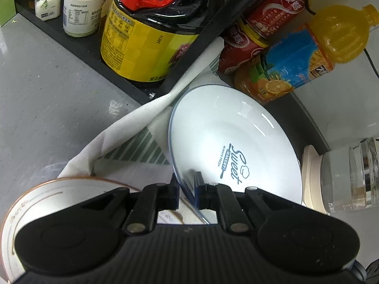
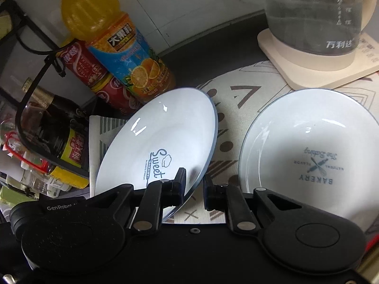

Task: Organize plates and bowls
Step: 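Lift the 'Sweet' plate with both grippers over the flower-pattern plate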

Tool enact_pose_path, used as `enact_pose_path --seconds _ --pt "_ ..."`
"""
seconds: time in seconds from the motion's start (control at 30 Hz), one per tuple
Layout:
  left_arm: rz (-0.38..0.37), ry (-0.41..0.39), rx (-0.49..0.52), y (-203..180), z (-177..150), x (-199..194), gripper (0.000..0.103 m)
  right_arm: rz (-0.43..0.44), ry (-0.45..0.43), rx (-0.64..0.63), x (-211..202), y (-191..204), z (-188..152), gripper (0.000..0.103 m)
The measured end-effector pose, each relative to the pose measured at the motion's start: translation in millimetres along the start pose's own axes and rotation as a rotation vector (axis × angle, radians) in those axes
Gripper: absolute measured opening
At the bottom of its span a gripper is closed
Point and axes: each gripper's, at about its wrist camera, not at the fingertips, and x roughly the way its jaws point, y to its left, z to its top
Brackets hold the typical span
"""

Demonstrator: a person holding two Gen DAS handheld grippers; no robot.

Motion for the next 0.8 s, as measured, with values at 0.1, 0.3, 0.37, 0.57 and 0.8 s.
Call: enact_pose_path --seconds 0.1,0.3,0.37,0.57,0.8 --pt "-0.019 0.007 0.013 2.0 -3.4 -6.2 0.010 -0.005 -0.019 0.009 -9.0 0.1 -3.7 0.014" --pt "-0.044 0.003 0.044 5.2 -13.7 -28.3 0.010 -0.035 -0.062 0.011 -35.2 5.9 -20.1 0.014" --pt "-0.054 0.004 0.051 7.0 -17.7 -35.6 0.010 -0.044 -0.079 0.010 -44.2 8.8 -26.9 0.014" --pt "-0.065 -0.002 0.080 17.9 -33.1 -61.0 0.010 -0.053 -0.105 0.018 -66.4 14.2 -51.2 0.014" --pt "-0.066 0.001 0.095 38.2 -51.4 -85.0 0.010 -0.056 -0.122 0.018 -86.8 23.2 -82.4 0.014"
